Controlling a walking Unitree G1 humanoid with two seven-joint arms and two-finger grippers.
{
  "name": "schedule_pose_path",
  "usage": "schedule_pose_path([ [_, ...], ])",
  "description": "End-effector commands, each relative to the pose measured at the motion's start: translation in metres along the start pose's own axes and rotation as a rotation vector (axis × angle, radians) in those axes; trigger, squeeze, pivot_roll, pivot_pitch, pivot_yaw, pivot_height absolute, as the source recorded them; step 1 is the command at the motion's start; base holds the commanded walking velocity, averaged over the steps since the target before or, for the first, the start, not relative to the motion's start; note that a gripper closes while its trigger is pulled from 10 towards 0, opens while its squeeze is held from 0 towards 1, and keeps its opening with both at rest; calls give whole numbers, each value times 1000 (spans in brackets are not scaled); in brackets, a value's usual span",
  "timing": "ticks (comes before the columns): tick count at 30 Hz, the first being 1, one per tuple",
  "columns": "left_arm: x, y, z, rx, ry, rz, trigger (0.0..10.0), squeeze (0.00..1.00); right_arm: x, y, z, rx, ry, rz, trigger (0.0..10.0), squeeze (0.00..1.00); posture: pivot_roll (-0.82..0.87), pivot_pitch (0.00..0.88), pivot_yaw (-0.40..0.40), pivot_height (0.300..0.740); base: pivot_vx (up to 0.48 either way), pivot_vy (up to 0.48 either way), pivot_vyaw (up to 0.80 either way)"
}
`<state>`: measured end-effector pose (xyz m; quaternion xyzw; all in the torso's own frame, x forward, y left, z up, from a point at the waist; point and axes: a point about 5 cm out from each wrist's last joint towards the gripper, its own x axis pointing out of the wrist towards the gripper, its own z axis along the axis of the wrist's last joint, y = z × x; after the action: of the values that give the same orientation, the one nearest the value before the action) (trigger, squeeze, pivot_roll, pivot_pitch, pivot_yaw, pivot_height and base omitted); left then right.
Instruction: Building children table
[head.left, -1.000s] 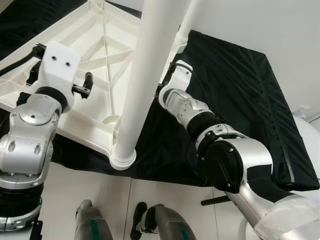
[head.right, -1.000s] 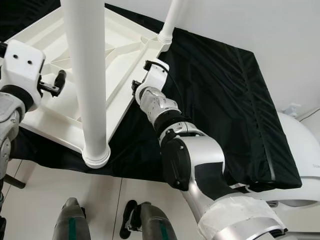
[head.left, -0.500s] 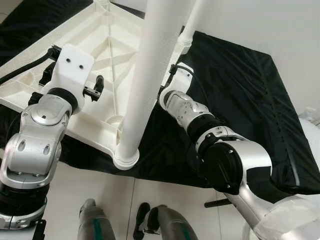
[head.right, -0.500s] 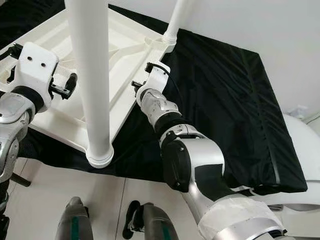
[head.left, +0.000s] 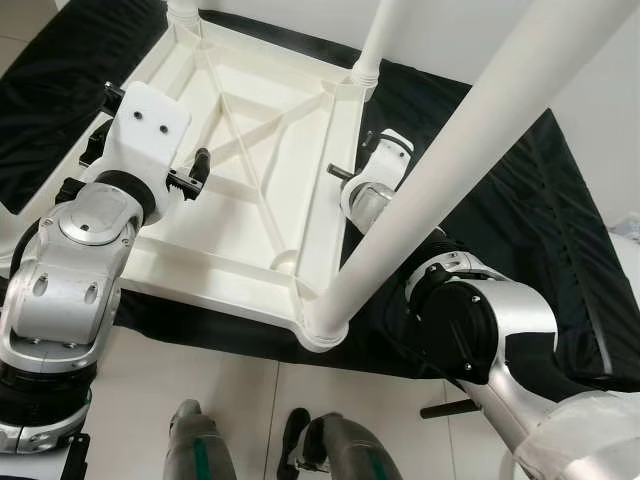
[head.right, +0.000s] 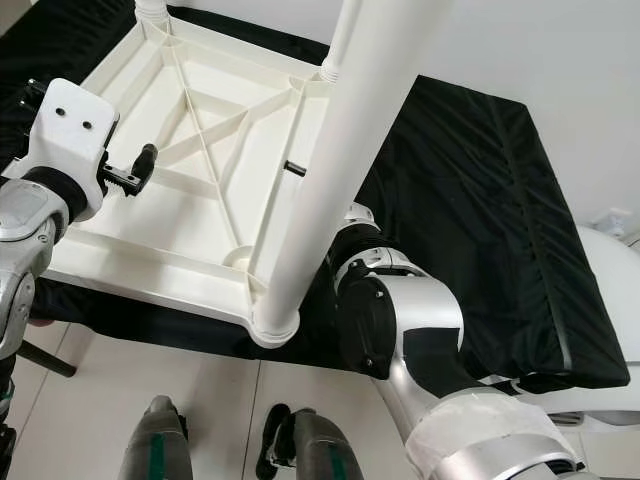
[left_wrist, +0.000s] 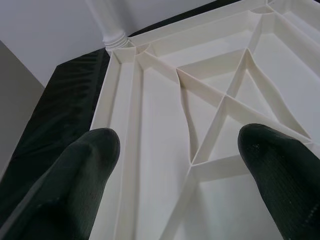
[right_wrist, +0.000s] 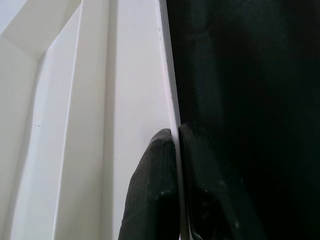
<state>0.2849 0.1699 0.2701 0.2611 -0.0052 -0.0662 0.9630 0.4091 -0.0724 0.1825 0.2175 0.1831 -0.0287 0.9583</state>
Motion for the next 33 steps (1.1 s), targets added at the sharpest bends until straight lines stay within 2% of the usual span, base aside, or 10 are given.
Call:
schedule_pose_path([
  [1,2,-4,1,12,-6,-31,10000,0,4,-31,-17,12,65,-98,0,0,202,190,-120,740,0,0,0],
  [3,2,-4,1,12,-6,-31,10000,0,4,-31,-17,12,65,-98,0,0,202,190,-120,740,0,0,0],
  [4,3,-6,2,12,-8,-41,10000,0,4,-45,-6,11,16,-163,0,0,192,188,-111,740,0,0,0],
  [6,4,-6,2,11,-9,-46,10000,0,5,-53,-1,11,-13,-196,0,0,190,186,-110,740,0,0,0],
  [8,4,-6,2,11,-9,-46,10000,0,5,-53,-1,11,-13,-196,0,0,190,186,-110,740,0,0,0],
  [10,5,-8,3,9,-12,-55,10000,0,4,-65,10,-2,-70,-241,0,0,188,185,-106,740,0,0,0],
  [13,5,-9,3,9,-13,-58,10000,0,4,-67,14,-19,-99,-249,0,0,188,185,-106,740,0,0,0],
  [15,5,-9,3,10,-13,-62,10000,0,2,-68,23,-59,-177,-269,0,0,189,186,-104,740,0,0,0],
  [23,5,-9,3,11,-10,-67,10000,0,1,-66,29,-78,-240,-266,0,0,196,189,-100,740,0,0,0],
  [33,2,-8,1,6,2,-64,10000,0,-3,-88,50,-106,-334,-340,0,0,201,198,-100,740,0,0,0],
])
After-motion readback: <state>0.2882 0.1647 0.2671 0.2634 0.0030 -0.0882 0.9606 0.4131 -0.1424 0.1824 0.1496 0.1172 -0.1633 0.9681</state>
